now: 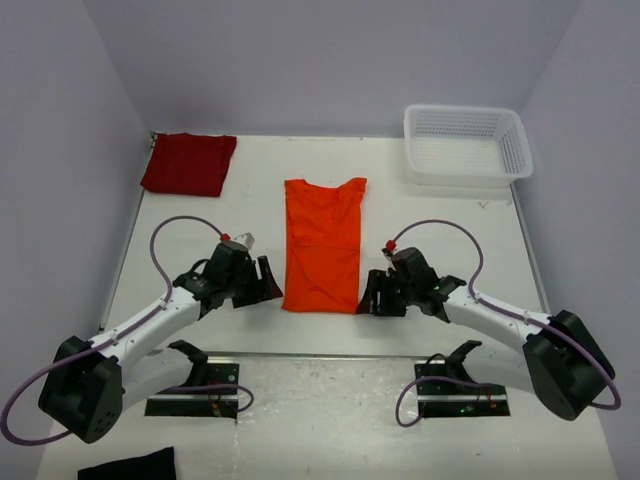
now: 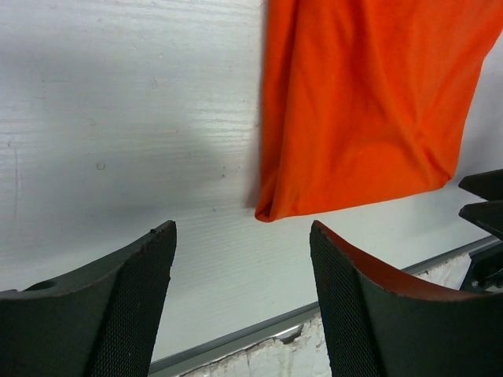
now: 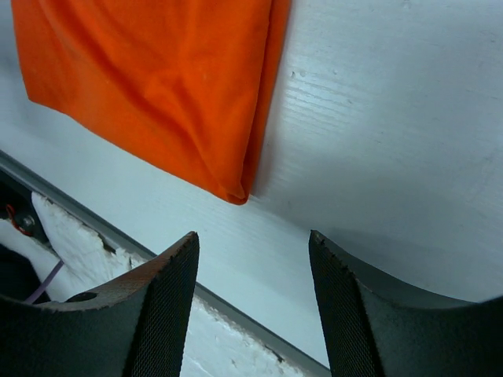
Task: Fold and stack the t-shirts
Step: Grab one side of the 2/3 rectangular tshirt with both arms
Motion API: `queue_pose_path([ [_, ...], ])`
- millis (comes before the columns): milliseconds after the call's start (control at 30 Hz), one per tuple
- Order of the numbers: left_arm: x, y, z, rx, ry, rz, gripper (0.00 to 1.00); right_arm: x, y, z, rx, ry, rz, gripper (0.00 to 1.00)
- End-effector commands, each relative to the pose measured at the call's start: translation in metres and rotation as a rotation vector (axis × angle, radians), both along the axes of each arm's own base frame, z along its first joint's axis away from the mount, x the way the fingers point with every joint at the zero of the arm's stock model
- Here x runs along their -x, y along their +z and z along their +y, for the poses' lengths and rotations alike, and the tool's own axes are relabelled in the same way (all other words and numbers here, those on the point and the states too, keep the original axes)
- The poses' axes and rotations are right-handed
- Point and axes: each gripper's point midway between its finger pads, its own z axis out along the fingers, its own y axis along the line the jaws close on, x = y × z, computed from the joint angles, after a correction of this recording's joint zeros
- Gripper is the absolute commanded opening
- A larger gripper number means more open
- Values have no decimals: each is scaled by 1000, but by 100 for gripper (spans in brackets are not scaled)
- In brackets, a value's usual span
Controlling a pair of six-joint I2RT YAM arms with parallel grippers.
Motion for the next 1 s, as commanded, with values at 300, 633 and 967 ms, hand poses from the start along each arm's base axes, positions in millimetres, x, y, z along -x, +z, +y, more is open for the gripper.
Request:
queue_pose_path([
  [300,-12,10,-4,59,-43,-47,71,-8,-22,23,-116,-25,39,59],
  [633,-12,-7,-1,25,-40,-9,70,-7,-37,20,-103,-65,66,54],
  [967,-12,-20,-8,42,-63,17,71,-1,-53,14,-83,-91,96,23],
])
